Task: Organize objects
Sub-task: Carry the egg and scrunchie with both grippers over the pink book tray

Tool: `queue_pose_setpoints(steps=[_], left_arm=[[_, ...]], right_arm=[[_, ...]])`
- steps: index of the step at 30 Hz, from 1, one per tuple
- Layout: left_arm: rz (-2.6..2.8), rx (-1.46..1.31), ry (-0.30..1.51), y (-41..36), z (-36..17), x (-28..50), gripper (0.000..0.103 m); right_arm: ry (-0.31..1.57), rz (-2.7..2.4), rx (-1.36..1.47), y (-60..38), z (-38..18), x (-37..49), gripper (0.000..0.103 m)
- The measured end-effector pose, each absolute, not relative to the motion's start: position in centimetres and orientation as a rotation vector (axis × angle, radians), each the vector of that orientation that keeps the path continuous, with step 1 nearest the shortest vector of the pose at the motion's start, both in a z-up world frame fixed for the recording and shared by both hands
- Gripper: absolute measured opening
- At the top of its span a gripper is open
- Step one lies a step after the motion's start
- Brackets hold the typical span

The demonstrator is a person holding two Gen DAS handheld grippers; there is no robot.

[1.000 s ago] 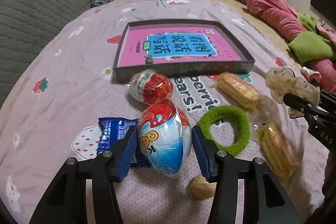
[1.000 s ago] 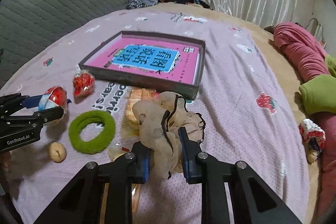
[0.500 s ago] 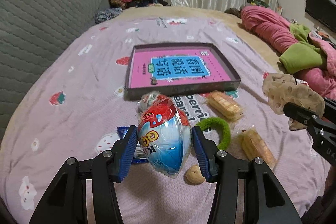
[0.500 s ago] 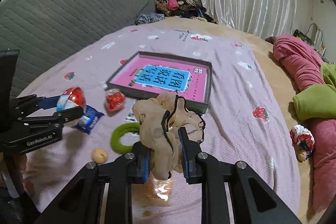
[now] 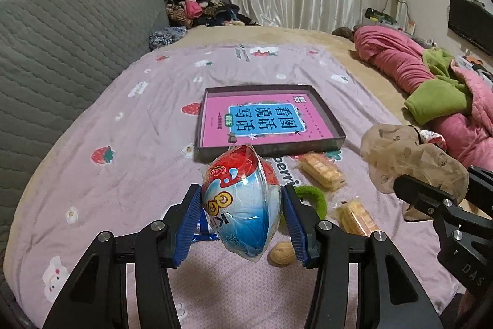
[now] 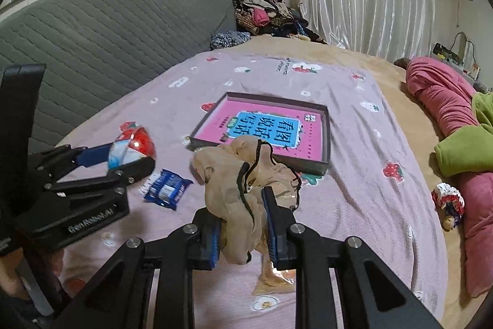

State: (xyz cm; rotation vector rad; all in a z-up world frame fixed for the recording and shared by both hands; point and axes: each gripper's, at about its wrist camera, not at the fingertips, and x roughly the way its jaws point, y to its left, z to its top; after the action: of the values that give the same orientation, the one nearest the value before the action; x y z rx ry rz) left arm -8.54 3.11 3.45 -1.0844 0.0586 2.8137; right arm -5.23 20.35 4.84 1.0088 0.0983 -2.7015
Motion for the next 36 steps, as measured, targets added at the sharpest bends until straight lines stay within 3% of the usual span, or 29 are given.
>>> queue_pose_setpoints(steps=[18,36], left_arm=[[2.858,-1.003,0.033,2.1,7.2,-9.7,0.054],[2.87,-0.991,0.047,3.7,9.0,-18.1,0.054]], right_arm=[[0.114,-2.742,0.91,19.5,9.1,-6.3,0.024],[0.133,-2.765,0.873,20.8,11.0,-13.9,0.024]])
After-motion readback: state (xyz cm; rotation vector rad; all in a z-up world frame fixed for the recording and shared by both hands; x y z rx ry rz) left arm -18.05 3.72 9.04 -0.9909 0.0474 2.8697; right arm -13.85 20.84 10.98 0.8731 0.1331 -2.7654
